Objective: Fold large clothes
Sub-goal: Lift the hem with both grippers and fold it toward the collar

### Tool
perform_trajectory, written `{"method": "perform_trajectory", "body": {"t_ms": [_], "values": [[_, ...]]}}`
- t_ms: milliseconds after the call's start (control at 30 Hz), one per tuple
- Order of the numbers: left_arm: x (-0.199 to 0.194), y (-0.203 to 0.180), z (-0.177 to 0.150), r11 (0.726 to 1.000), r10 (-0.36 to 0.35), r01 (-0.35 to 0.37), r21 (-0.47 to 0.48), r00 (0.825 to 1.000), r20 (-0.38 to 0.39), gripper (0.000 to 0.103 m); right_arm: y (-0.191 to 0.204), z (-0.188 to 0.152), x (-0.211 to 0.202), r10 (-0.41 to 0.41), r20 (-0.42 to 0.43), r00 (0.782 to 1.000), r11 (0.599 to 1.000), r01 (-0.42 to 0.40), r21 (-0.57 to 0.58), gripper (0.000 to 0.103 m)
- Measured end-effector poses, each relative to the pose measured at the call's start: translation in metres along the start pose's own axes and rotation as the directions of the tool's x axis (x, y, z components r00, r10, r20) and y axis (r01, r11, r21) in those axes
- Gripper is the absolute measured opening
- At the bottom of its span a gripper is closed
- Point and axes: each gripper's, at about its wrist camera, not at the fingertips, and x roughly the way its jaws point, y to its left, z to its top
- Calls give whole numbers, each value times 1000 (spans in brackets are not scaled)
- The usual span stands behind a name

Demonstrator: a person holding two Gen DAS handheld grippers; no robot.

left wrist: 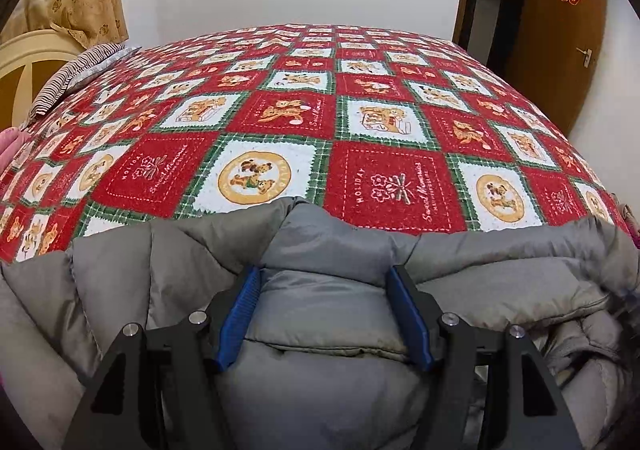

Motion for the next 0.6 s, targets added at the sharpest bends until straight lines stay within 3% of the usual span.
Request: {"method": "perform_trajectory", "body": {"t_ms": [233, 400, 500, 600], "values": [[0, -1, 0, 1000, 6, -6, 5, 1000, 1, 66, 9, 1, 4, -46, 31, 998, 997, 47, -57, 55], [-1, -1, 0, 1000, 7, -7, 5, 1000, 3, 66, -2, 0, -3, 6, 43, 999, 1000, -5, -8, 51], [-1, -1, 0, 1000, 7, -7, 3, 1000, 6, 66, -3, 5, -30, -5, 115, 993, 1000, 3, 25, 47], [-1, 0, 0, 1000, 8, -8, 4, 1000, 7, 66, 16, 18, -46, 13, 164, 986, 1000, -9, -26, 47]]}}
